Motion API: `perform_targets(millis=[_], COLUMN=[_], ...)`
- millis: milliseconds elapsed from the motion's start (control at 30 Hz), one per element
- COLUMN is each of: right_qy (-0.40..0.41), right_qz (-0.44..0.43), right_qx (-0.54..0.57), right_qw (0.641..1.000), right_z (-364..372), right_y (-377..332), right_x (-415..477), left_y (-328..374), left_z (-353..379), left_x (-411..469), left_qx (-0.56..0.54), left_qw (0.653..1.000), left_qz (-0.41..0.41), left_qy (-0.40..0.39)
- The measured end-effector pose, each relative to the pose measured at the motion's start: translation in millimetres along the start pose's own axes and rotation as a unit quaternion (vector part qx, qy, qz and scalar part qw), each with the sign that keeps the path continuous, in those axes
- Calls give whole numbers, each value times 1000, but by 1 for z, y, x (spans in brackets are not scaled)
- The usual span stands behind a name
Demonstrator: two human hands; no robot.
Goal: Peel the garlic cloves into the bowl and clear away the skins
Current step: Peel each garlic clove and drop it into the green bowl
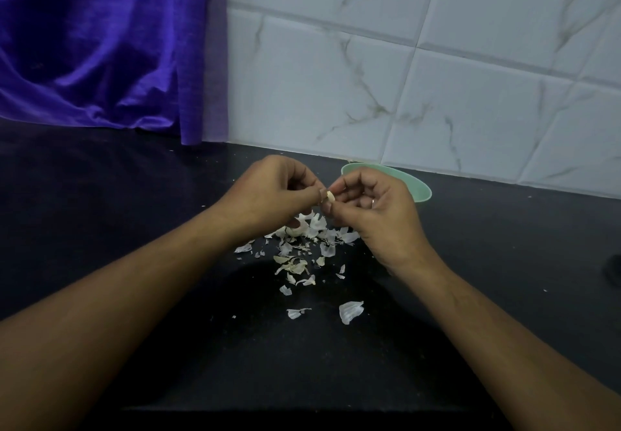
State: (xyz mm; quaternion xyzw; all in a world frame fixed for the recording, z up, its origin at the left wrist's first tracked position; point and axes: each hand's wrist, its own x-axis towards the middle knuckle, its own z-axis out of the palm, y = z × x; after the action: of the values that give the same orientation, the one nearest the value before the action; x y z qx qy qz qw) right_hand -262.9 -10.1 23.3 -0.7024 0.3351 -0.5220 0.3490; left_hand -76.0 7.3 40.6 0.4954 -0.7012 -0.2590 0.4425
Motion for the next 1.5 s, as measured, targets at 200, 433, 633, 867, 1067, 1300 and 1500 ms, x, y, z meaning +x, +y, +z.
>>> perform_targets(millis=[200, 433, 633, 867, 1067, 1300, 1500], right_qy=[-1, 4, 4, -19, -22, -26, -26], right_qz=[22, 42, 56, 72, 83, 82, 76], right_qx=[42, 111, 104, 66, 48, 36, 32], right_qw=[999, 993, 993, 995, 995, 996, 996], right_z=[0, -1, -1, 1, 2, 2, 2], right_y=[-2, -9, -8, -4, -5, -6, -6], right_x=[-1, -2, -2, -3, -3, -3, -4], left_y=[3, 3, 0, -3, 0, -2, -3], left_z=[2, -1, -4, -5, -4, -4, -5], left_x=[-2, -2, -2, 0, -1, -2, 1], left_qx=[34, 129, 164, 162, 107, 125, 73], left_qw=[999, 991, 986, 985, 992, 991, 996], left_qz=[8, 8, 15, 27, 22, 27, 10], left_qy=[1, 20, 33, 60, 58, 47, 43])
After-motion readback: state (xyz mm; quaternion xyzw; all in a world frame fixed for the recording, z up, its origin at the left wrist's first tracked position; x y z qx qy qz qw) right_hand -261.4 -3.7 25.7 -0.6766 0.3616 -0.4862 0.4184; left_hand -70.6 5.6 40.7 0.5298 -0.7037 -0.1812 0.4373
